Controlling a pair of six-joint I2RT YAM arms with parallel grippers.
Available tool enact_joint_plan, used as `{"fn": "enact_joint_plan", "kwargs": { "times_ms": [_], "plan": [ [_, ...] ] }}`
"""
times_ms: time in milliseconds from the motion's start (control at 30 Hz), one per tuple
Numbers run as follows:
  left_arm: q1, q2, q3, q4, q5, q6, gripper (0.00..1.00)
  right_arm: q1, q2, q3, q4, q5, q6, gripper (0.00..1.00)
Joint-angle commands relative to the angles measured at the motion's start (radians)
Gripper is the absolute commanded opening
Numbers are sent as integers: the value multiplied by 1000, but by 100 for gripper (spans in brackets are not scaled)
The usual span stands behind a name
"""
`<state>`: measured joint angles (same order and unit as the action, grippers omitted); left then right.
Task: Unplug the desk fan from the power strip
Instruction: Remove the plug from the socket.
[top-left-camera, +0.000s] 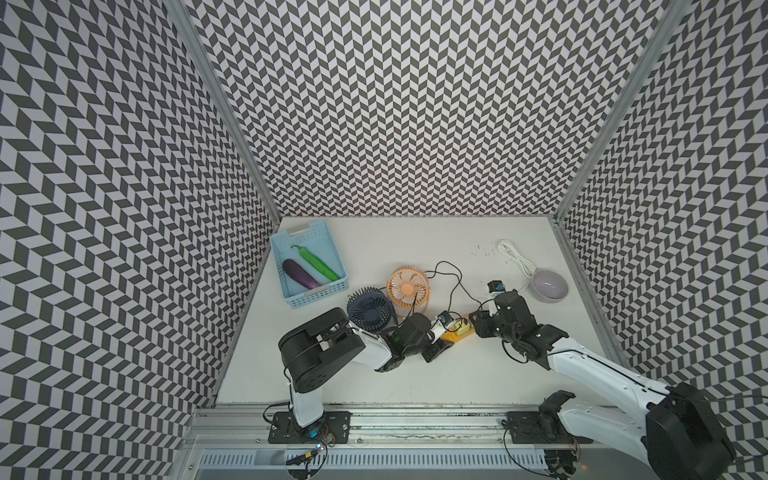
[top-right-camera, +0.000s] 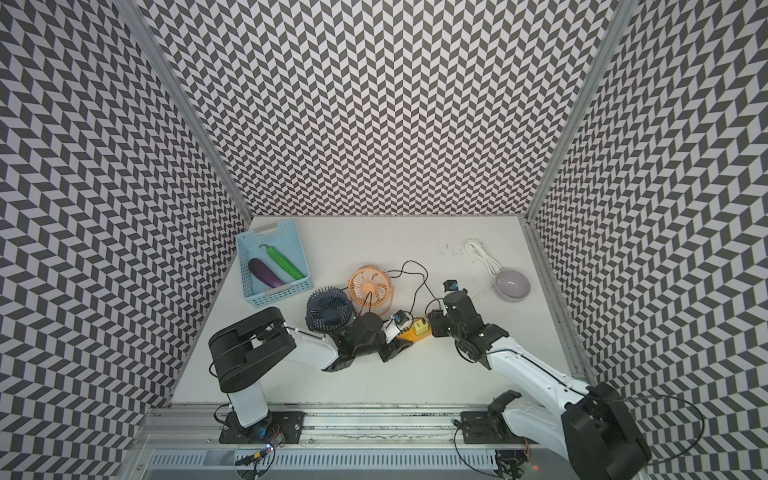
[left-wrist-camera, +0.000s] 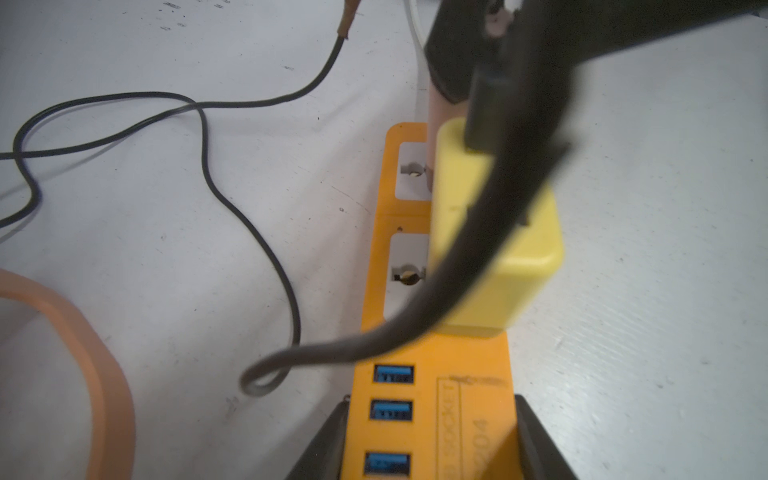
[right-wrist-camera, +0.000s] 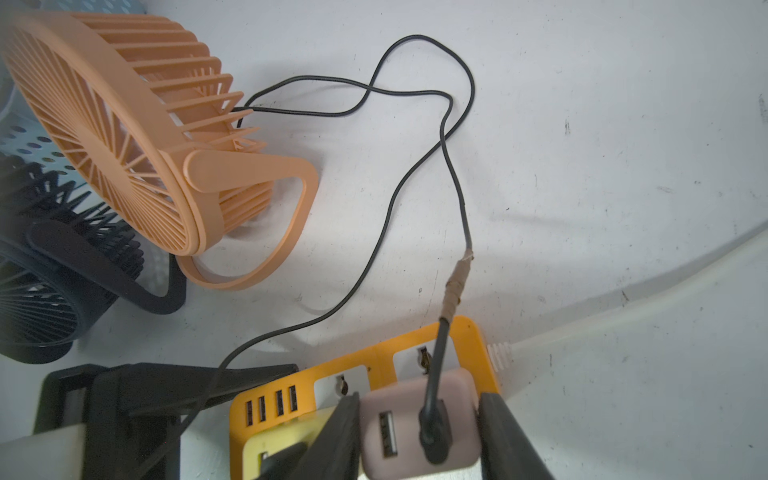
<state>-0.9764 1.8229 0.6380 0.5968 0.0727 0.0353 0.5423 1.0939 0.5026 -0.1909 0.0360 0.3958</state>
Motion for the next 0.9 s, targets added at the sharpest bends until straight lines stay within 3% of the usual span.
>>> {"fn": "enact_joint_plan", "kwargs": {
  "times_ms": [0,333,600,867],
  "plan": [
    [5,-2,11,-9,-8,-16,19,43,-5,50,45,23,-6,20],
    [5,4,14,-16,-10,-17,19,71,-11,60,57,42,14,19],
    [5,0,10,-15,-10,-17,19,-10,-40,33,84,-73,36,19],
    [5,1,11,-12,-8,-17,19,14,-31,50,52,-34,-6,19]
  ]
}}
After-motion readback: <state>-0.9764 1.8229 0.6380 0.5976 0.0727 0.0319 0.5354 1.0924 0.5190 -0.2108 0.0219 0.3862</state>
